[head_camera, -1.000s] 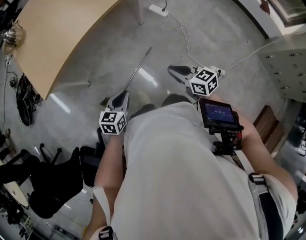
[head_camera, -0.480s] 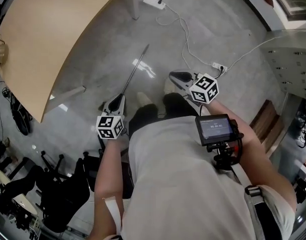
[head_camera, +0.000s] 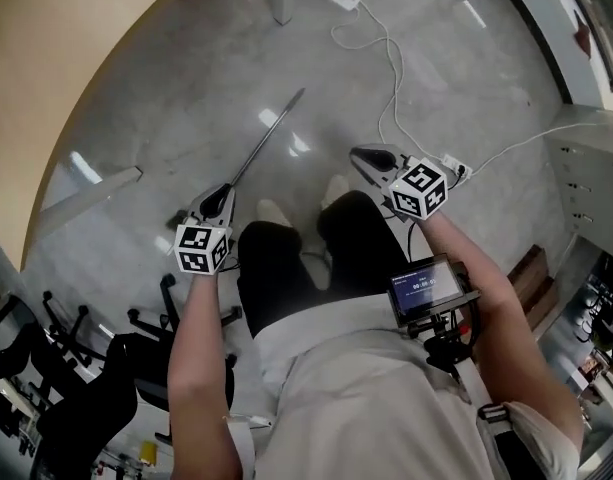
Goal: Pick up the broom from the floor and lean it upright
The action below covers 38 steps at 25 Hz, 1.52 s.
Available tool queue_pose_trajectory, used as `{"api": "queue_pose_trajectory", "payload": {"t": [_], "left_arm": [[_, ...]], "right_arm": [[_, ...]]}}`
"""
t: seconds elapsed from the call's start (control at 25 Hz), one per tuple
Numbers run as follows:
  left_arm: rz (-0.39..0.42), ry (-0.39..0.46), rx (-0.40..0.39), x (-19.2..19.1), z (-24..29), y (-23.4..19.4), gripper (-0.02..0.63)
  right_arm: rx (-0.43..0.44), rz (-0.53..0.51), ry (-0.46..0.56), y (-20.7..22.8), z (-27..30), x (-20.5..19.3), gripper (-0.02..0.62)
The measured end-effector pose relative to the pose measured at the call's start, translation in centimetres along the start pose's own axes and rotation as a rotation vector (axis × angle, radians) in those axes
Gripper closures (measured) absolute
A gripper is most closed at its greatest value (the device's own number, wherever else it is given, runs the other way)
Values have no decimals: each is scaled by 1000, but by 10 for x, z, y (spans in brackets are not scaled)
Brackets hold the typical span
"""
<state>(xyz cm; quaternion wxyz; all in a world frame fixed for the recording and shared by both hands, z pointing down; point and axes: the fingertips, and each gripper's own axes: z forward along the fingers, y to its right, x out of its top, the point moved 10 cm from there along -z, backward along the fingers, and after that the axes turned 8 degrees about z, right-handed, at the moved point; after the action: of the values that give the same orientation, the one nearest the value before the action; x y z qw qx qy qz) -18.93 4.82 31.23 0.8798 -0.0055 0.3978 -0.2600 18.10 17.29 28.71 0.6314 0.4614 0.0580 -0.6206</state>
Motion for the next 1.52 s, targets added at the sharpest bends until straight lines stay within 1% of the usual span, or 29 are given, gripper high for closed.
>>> {"api": "queue_pose_trajectory", "payload": {"t": [0.16, 0.32, 0.4, 0.52, 0.72, 0.8, 0.92, 1.0, 1.24, 1.32, 1.4, 1.52], "left_arm": [[-15, -26, 7, -57, 62, -27, 580], [-44, -29, -1, -104, 117, -50, 579], [-41, -33, -1, -122, 144, -64, 580], [-23, -59, 0, -148, 183, -84, 578], [29, -158, -20, -196, 249, -102, 578], [42, -190, -54, -211, 274, -108, 578], [19, -223, -126, -227, 306, -119, 578], [7, -237, -150, -233, 323, -126, 578], [68, -269, -200, -250, 359, -126, 578], [56, -271, -218, -251, 378, -122, 577], [58, -275, -225, -247, 399, -117, 572], [106, -305, -229, -241, 418, -109, 499]], "right_arm": [[-3, 8, 3, 59, 39, -28, 563], [19, -5, 2, 111, 82, -44, 563], [36, -44, -9, 133, 108, -46, 563], [85, -121, -43, 156, 154, -45, 563], [169, -253, -120, 180, 212, -41, 563], [192, -278, -147, 189, 232, -39, 563], [209, -287, -186, 200, 264, -35, 563], [226, -310, -207, 202, 281, -33, 563], [248, -404, -255, 191, 307, -33, 563], [246, -407, -277, 194, 310, -34, 563], [238, -372, -294, 201, 313, -37, 563], [230, -339, -305, 200, 317, -41, 563]]}}
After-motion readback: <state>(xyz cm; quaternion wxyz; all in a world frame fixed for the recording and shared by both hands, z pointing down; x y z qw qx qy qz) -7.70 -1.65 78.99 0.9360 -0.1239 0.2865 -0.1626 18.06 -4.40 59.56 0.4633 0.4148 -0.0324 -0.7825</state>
